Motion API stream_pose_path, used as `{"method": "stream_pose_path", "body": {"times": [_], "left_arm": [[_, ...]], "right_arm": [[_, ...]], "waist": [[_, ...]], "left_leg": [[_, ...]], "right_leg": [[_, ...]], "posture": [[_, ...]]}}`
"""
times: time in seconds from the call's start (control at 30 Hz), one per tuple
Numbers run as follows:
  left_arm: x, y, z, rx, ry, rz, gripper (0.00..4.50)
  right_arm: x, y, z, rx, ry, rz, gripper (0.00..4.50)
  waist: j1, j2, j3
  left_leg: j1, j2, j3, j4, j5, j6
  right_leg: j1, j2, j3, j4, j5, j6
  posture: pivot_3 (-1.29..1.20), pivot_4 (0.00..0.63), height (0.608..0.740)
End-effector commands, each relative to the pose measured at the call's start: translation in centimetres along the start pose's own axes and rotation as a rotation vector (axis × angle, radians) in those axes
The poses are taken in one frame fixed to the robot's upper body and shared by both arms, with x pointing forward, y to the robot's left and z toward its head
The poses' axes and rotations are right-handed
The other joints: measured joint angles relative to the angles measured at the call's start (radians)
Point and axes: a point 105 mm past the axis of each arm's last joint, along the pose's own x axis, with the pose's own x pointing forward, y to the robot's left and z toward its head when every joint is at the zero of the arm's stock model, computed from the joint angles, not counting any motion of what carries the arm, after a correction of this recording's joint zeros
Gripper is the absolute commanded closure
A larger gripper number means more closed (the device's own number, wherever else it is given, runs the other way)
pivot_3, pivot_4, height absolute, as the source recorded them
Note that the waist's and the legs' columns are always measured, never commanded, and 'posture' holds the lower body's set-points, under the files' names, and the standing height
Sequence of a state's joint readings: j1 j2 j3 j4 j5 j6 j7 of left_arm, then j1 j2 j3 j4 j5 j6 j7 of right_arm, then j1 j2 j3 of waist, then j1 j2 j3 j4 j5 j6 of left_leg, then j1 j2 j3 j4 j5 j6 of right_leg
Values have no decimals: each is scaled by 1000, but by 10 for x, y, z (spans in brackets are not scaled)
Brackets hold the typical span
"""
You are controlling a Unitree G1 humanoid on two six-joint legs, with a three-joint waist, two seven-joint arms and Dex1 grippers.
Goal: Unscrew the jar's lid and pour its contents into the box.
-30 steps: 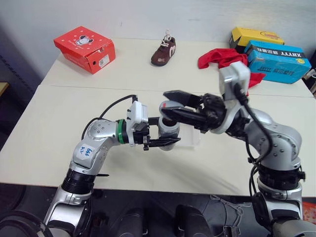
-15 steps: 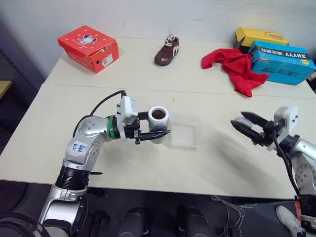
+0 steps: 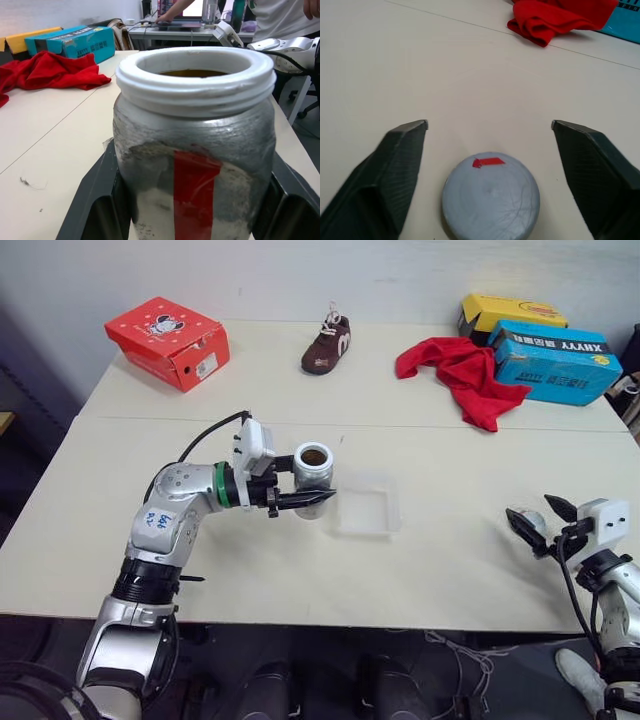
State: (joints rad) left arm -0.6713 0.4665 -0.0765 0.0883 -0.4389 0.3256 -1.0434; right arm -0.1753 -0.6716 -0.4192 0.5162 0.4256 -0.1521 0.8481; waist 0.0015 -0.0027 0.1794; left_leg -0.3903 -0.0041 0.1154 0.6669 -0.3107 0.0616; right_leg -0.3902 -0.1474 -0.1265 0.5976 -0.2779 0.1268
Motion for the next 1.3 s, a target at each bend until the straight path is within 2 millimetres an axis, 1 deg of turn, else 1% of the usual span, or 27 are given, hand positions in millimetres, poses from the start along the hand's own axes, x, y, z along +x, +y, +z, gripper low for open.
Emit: {"method": "stream_pose_path", "body": {"times": [0.03,0.1,0.17,0.23,0.33,0.4,0.5,0.53,0.57,0.63,0.67,0.7,0.77,0.83,0.93,1.03,1.1,1.2,1.3], "left_arm": [[3,14,21,93,-13,33,2156],[8,20,25,135,28,31,2156],[15,29,25,188,92,47,2156],[22,33,25,266,124,44,2156],[33,36,26,333,141,29,2156],[43,40,29,432,161,38,2156],[56,42,33,561,175,47,2156],[60,44,30,717,223,67,2156],[65,44,30,858,241,73,2156],[73,44,31,1021,235,84,2156],[78,45,36,1084,216,119,2156],[82,47,40,1183,211,158,2156],[90,50,43,1372,219,187,2156],[95,53,46,1571,222,213,2156],[102,55,57,1837,170,274,2156],[109,52,57,2017,112,267,2156],[113,50,53,2113,74,250,2156],[115,44,49,2231,1,236,2156],[117,40,48,2338,-66,270,2156]], "right_arm": [[-13,-4,50,-66,-127,29,23],[-16,12,67,-116,-128,129,23],[-19,30,85,-165,-148,231,23],[-25,53,96,-211,-165,359,23],[-33,75,99,-200,-144,464,23],[-36,87,100,-174,-144,499,23],[-38,97,97,-167,-147,508,23],[-39,100,93,-162,-136,510,23],[-41,103,90,-158,-127,510,23],[-43,105,85,-149,-115,505,23],[-45,106,83,-143,-111,500,23],[-46,107,81,-138,-107,495,23],[-47,109,79,-130,-106,484,23],[-48,110,78,-120,-108,475,23],[-49,114,76,-107,-108,467,23],[-49,116,75,-100,-109,460,23],[-50,115,75,-95,-110,449,23],[-50,114,75,-91,-113,432,23],[-50,114,75,-84,-114,423,23]], "waist": [[5,1,1],[6,1,1],[11,2,1],[15,2,1],[23,1,1],[25,1,1],[29,0,2],[30,0,2],[32,0,2],[37,0,2],[41,0,2],[44,0,2],[48,-1,2],[51,-1,3],[53,-1,3],[54,-1,3],[54,-1,3],[53,-1,3],[53,-1,3]], "left_leg": [[0,0,0,0,0,0],[-1,0,0,0,0,0],[-1,0,0,0,0,0],[0,0,0,0,0,0],[0,0,0,-1,-1,-1],[-1,0,0,-1,-1,0],[-2,-1,0,0,-1,1],[-2,-1,0,0,-1,1],[-2,-1,0,0,-1,2],[-2,-1,0,0,-2,2],[-2,-1,0,-1,-2,2],[-2,-1,1,-1,-2,2],[-3,-1,1,-1,-3,3],[-4,-1,1,-1,-3,4],[-5,-1,1,-1,-4,5],[-6,-1,1,-1,-5,6],[-7,-1,1,-1,-6,6],[-8,-1,1,0,-6,7],[-12,-1,0,1,-6,7]], "right_leg": [[0,0,0,0,0,0],[0,0,0,-1,0,0],[0,0,0,-1,0,0],[0,0,-1,-1,0,0],[0,1,-1,-2,0,0],[-1,1,-1,-2,0,0],[-1,0,-1,-2,1,1],[-1,0,-1,-3,1,1],[-1,-1,-1,-3,1,1],[-1,-1,-2,-6,1,1],[-1,-1,-1,-6,1,1],[-1,-1,-1,-5,1,1],[-2,-1,-1,-5,1,2],[-2,-1,-1,-6,1,2],[-3,-2,0,-6,1,2],[-4,-2,0,-6,2,2],[-4,-2,-1,-6,2,2],[-5,-1,-2,-6,2,2],[-7,-1,-4,-6,2,2]], "posture": [[0,150,740],[0,150,740],[0,150,740],[0,150,740],[0,150,740],[0,150,740],[0,150,740],[0,150,740],[0,150,740],[0,150,740],[0,150,740],[0,150,740],[0,150,740],[0,150,740],[0,150,740],[0,150,740],[0,150,740],[0,150,740],[0,150,740]]}}
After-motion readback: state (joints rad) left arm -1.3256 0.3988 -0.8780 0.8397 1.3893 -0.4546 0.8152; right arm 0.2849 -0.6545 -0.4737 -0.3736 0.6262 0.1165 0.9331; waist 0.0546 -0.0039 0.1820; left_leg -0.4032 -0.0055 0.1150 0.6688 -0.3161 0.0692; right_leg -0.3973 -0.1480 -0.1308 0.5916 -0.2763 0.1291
